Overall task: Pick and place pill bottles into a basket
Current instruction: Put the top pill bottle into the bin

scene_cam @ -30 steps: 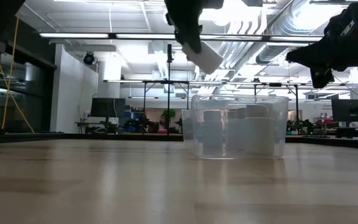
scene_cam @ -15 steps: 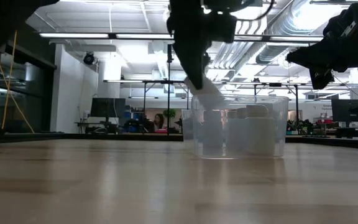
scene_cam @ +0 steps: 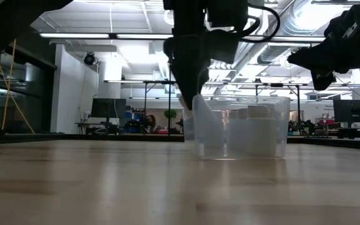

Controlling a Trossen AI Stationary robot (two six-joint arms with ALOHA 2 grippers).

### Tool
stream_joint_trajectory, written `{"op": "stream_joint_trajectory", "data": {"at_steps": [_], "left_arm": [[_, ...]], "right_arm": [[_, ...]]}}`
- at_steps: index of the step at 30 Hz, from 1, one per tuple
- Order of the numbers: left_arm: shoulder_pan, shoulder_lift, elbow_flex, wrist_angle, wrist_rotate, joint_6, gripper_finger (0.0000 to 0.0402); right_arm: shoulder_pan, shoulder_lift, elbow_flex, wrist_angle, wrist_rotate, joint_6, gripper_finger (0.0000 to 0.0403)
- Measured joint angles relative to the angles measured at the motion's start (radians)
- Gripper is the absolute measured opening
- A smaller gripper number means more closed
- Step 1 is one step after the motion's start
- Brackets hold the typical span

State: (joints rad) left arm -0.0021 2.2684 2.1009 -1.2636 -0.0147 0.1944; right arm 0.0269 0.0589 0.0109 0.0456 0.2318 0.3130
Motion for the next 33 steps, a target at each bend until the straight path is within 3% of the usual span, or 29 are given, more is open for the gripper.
{"op": "stream_joint_trajectory", "data": {"at_steps": [33], "left_arm": [[0.002, 0.01, -0.001, 0.014, -0.004, 0.072, 0.0221]], "right_arm": [[0.0, 0.0, 0.0, 0.0, 0.005, -0.008, 0.0]]}}
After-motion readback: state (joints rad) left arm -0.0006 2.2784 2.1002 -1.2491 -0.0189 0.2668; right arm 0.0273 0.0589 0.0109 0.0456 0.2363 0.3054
